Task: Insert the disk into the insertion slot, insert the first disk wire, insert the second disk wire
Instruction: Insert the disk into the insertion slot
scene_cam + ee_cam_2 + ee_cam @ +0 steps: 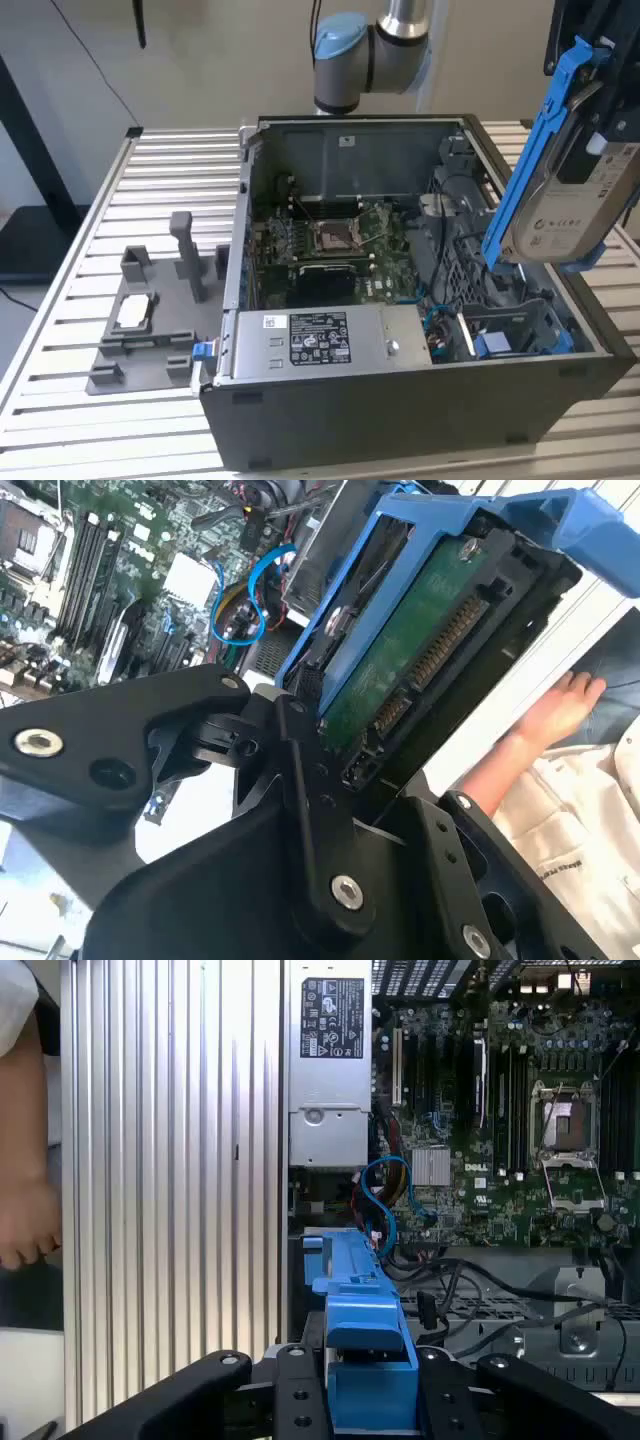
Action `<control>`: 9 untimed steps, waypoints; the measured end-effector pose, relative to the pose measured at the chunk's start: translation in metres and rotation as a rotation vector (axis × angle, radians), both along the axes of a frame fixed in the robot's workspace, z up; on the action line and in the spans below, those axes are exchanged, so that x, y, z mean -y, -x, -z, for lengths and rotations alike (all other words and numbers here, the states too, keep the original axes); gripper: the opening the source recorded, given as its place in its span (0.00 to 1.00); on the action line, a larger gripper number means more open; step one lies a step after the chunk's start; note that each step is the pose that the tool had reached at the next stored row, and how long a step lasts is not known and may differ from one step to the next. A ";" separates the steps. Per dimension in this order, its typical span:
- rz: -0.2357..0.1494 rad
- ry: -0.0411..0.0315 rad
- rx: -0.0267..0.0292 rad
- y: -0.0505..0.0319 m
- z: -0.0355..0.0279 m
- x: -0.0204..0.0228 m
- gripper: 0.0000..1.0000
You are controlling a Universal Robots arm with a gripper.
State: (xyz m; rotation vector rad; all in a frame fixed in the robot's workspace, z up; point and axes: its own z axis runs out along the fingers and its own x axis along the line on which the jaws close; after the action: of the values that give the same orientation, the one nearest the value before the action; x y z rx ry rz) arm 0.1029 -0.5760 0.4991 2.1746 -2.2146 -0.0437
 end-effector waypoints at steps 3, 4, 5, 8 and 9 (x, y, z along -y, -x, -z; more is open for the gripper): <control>0.000 0.0000 -0.0004 0.0000 0.0000 0.0000 0.33; 0.000 0.0001 -0.0004 0.0000 0.0000 0.0000 0.33; 0.000 0.0000 -0.0005 0.0000 0.0000 0.0000 0.33; 0.000 0.0000 -0.0006 0.0000 0.0000 0.0001 0.33; 0.000 0.0001 -0.0006 0.0000 0.0000 0.0000 0.33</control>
State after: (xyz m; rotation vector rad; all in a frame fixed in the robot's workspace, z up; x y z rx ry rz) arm 0.1030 -0.5761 0.4991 2.1742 -2.2143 -0.0443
